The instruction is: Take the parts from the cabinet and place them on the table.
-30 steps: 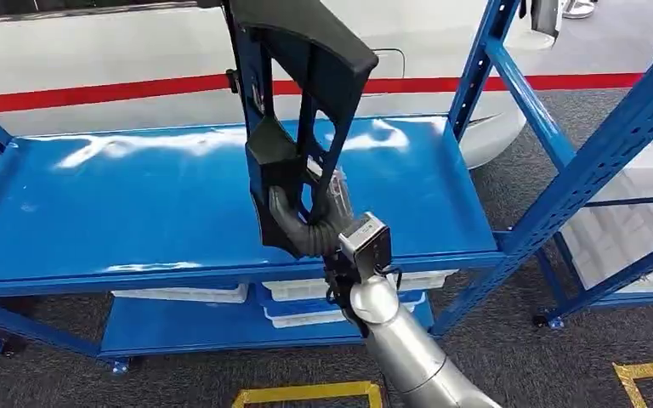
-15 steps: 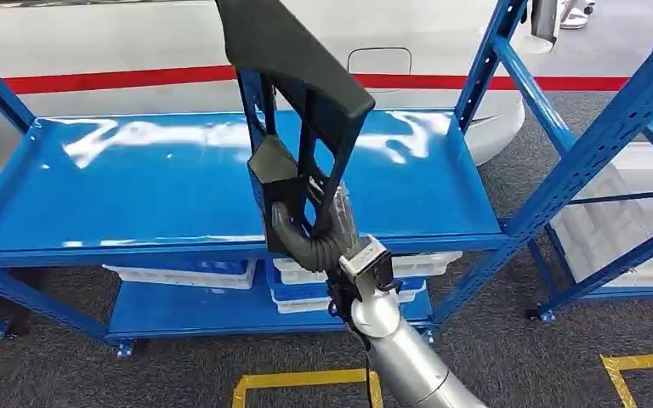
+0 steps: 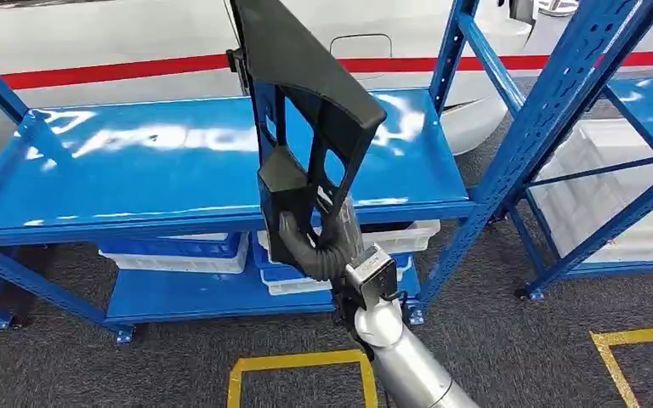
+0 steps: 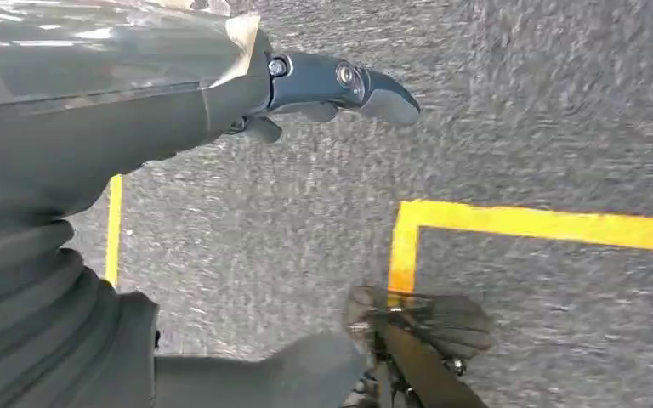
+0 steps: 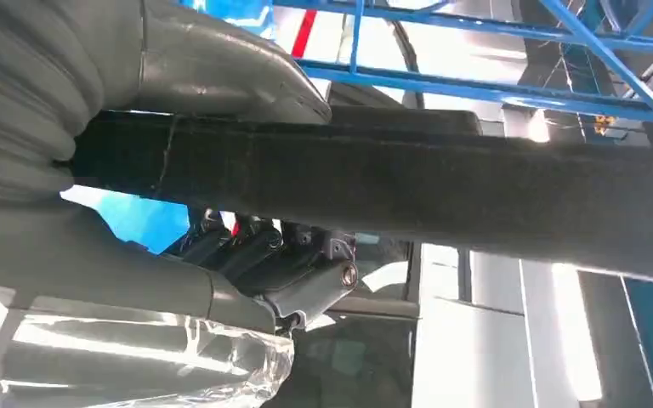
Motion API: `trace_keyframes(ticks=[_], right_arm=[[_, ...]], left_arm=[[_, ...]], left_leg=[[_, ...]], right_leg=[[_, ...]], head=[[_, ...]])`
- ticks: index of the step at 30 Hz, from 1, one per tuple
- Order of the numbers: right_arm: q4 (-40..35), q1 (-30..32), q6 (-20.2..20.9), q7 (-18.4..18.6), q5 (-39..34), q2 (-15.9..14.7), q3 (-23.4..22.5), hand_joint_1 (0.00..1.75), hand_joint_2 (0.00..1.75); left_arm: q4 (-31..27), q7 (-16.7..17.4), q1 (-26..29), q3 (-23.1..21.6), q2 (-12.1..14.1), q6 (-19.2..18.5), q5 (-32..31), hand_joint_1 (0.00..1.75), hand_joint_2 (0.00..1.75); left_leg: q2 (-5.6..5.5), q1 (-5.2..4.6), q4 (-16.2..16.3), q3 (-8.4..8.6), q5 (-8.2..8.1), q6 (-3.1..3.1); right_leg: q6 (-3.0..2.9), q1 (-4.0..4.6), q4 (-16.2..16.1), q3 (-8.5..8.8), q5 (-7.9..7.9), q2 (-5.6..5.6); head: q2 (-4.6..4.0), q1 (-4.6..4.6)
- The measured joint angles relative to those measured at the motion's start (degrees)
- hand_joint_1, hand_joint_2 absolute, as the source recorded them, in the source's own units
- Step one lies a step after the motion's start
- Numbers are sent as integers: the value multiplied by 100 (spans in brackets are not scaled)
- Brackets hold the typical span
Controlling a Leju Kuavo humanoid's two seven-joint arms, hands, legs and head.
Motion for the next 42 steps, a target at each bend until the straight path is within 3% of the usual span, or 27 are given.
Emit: trace_keyframes(ticks=[2, 4, 6, 8, 10, 11, 12, 13, 14, 16, 18, 19, 21, 22, 24, 25, 27, 29, 30, 31, 33, 34, 35, 36, 39, 40, 42], right_arm=[[2, 27, 4, -11, 2, -2, 0, 175, 175], [0, 32, 4, -28, 2, -2, 0, 175, 175], [-6, 29, 4, -41, 2, 0, -4, 175, 175], [-9, 25, 4, -46, 4, 0, -2, 175, 175], [-9, 35, 7, -52, 11, -7, -2, 175, 175], [-9, 34, 9, -63, 11, -13, 0, 175, 175], [-9, 34, 9, -65, 13, -17, 2, 175, 175], [-9, 35, 9, -66, 13, -26, 2, 175, 175], [-7, 36, 9, -66, 13, -33, 2, 175, 175], [-2, 37, 11, -68, 15, -48, 2, 175, 175], [2, 37, 11, -70, 15, -57, 2, 175, 175], [2, 31, 11, -72, 17, -57, 2, 175, 175], [-4, 16, 11, -76, 35, -46, 4, 175, 175], [-7, 10, 11, -81, 42, -44, 2, 175, 175], [-9, 7, 9, -87, 52, -39, 2, 175, 175], [-7, 16, 9, -87, 55, -39, 2, 175, 175], [-4, 19, 9, -87, 63, -26, 0, 175, 175], [-7, 20, 6, -87, 77, -20, 0, 175, 175], [-6, 30, 0, -87, 94, -20, 0, 175, 175], [-7, 50, -7, -87, 103, -20, -2, 175, 175], [-7, 81, -31, -85, 114, -22, -2, 175, 175], [-15, 86, -50, -85, 116, -22, -2, 175, 175], [-33, 88, -55, -83, 116, -22, -2, 175, 175], [-63, 89, -57, -83, 116, -22, -4, 175, 175], [-92, 94, -63, -83, 118, -20, -9, 175, 175], [-92, 110, -63, -81, 118, -24, -11, 175, 175], [-94, 116, -70, -74, 118, -33, -26, 175, 175]], left_arm=[[0, 8, 0, 0, 4, 15, 4, 0, 175], [0, 13, -11, 0, 7, 22, 7, 0, 175], [0, 11, -37, 0, 7, 24, 7, 0, 175], [0, 11, -53, -2, 2, 24, 9, 0, 175], [4, 24, -39, -2, -4, 31, -2, 0, 175], [7, 35, -52, -4, -13, 31, -37, 0, 175], [4, 41, -55, -17, -4, 31, -59, 0, 175], [4, 41, -52, -19, 0, 31, -61, 0, 175], [4, 44, -52, -20, 4, 31, -63, 0, 175], [4, 48, -53, -20, 4, 31, -66, 0, 175], [4, 50, -53, -22, -4, 31, -63, 0, 175], [4, 50, -54, -22, -7, 31, -63, 0, 175], [4, 48, -62, -22, -9, 31, -59, 0, 175], [4, 48, -62, -22, -7, 31, -52, 0, 175], [4, 48, -69, -22, 0, 31, -52, 0, 175], [4, 48, -49, -22, 7, 31, -52, 0, 175], [4, 48, -45, -22, 20, 31, -55, 0, 175], [4, 46, -45, -22, 17, 28, -66, 0, 175], [4, 39, -50, -24, 20, 22, -79, 0, 175], [4, 33, -50, -26, 20, 15, -94, 0, 175], [4, 30, -48, -30, 39, 13, -114, 0, 175], [4, 30, -49, -33, 46, 13, -118, 0, 175], [4, 30, -53, -39, 48, 13, -122, 0, 175], [4, 30, -62, -50, 41, 11, -125, 0, 175], [4, 30, -62, -81, 50, 11, -127, 0, 175], [4, 30, -54, -89, 50, 11, -127, 0, 175], [4, 2, -68, -103, 42, 11, -136, 0, 175]], left_leg=[[4, 24, -68, 225, 361, -1], [1, 38, -903, 874, 690, 35], [-24, 9, -1812, 1503, 506, 92], [-26, -28, -1894, 1494, 462, 124], [-3, -39, -1948, 1352, 601, 273], [40, -28, -1958, 1339, 688, 336], [44, -33, -1956, 1206, 779, 435], [45, -46, -1956, 1125, 847, 443], [48, -59, -1950, 1029, 923, 451], [54, -78, -1937, 848, 1055, 450], [55, -93, -1898, 659, 1178, 432], [52, -97, -1865, 572, 1228, 417], [37, -141, -1750, 454, 1293, 366], [46, -135, -1742, 434, 1336, 341], [48, -133, -1769, 394, 1453, 282], [39, -134, -1760, 356, 1476, 249], [10, -74, -1444, 233, 839, 165], [-4, -39, -696, 64, 167, 82], [-5, -16, -279, -16, 40, 42], [-4, 19, 6, -25, 127, 7], [0, 90, -160, 262, 584, -45], [1, 118, -548, 576, 747, -73], [0, 149, -1019, 926, 748, -98], [-36, 118, -1511, 1243, 545, -124], [-57, 51, -1599, 1186, 504, 20], [-44, 25, -1638, 1105, 578, 117], [-20, 33, -1690, 999, 699, 315]], right_leg=[[33, 0, 7, -145, 107, -1], [79, -3, 14, -258, 207, 7], [147, 49, 36, -296, 275, 7], [262, 31, 10, -322, 387, -16], [365, 87, -15, -365, 494, -12], [320, 45, 104, -469, 276, -8], [217, 53, 471, -627, -145, 0], [171, 49, 869, -714, -446, 3], [165, 43, 1359, -817, -697, 4], [275, 44, 1940, -846, -729, 5], [425, 51, 1616, -456, -353, 5], [431, 63, 1182, -129, -239, 5], [282, 111, -40, 762, -448, 5], [250, 142, -255, 825, -552, 15], [214, 153, -208, 685, -520, 21], [156, 60, -232, 643, -447, 17], [9, 7, -229, 522, -306, -14], [-8, 10, -220, 415, -170, -18], [11, 11, -203, 319, -98, -21], [33, 7, -179, 219, -38, -22], [96, -26, -87, 26, 28, -23], [129, -51, -9, -71, 48, -22], [149, -64, 72, -145, 60, -21], [180, -24, 161, -242, 76, -16], [386, -12, 151, -304, 221, -19], [469, 17, 135, -336, 283, -9], [376, -21, 385, -550, -84, -3]], head=[[0, -4], [0, -4], [0, -2], [0, 4], [0, 15], [0, 4], [0, 24], [0, 35], [0, 33], [0, 33], [0, 35], [0, 35], [0, 44], [0, 33], [0, 31], [0, 28], [0, 11], [0, 2], [0, 0], [0, -2], [0, -2], [0, -2], [0, -9], [0, -20], [0, -4], [0, -2], [0, 4]])
